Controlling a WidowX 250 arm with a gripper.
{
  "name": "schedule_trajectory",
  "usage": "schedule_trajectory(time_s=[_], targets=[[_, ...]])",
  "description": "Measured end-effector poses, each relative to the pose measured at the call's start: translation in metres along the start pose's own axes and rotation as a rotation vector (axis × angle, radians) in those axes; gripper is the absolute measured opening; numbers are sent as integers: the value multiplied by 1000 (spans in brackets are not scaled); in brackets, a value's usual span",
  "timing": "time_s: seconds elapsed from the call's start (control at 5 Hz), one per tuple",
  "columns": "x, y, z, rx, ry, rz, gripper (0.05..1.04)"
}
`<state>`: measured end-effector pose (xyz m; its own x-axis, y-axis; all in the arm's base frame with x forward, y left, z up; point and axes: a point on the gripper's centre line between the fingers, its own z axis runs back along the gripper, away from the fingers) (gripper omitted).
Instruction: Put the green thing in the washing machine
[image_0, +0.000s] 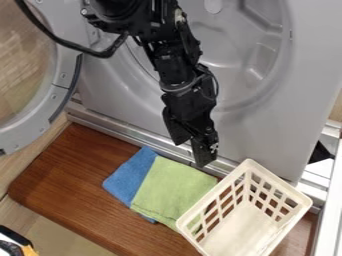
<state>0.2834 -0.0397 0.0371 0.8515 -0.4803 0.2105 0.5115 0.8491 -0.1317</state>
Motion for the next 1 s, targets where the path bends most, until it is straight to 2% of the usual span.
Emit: schedule_trajectory(time_s=[0.4,0.6,0.8,1.0], targets=[[-17,-3,-13,-13,56,19,1001],[-35,17,-13,21,70,85,1000],[-46,25,-26,24,105,115,1000],[-56,31,-49,37,150,148,1001]])
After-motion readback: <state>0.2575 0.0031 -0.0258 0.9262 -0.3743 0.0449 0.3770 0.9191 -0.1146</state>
